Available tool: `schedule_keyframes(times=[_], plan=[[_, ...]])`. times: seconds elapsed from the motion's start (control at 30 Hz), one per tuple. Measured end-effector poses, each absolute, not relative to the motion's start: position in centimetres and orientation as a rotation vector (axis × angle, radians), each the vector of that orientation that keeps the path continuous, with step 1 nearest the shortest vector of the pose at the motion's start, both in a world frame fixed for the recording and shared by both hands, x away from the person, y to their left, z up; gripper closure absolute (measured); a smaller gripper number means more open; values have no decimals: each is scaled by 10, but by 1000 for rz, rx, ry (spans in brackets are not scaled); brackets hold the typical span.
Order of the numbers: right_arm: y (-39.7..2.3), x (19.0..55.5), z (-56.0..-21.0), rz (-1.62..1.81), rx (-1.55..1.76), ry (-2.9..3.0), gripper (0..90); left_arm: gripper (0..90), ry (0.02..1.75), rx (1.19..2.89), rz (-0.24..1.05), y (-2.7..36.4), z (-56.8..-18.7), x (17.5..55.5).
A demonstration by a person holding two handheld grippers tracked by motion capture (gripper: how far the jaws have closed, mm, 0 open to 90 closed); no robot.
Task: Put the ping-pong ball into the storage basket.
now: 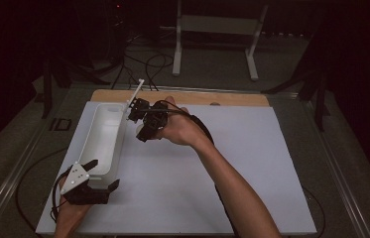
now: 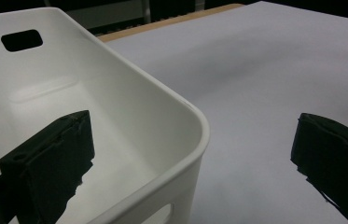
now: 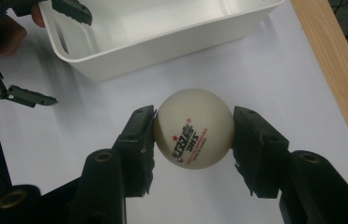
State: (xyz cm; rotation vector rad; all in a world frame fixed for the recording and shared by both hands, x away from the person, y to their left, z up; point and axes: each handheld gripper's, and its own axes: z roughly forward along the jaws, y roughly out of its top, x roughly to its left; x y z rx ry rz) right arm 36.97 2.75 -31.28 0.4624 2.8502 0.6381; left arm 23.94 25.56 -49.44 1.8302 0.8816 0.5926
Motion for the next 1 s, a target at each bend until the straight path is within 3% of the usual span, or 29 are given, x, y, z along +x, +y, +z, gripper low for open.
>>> schedule_keyframes(times=[1.0], plan=[[48,374,-320,688,455,2868,500,0,879,1834,594,256,-494,239]])
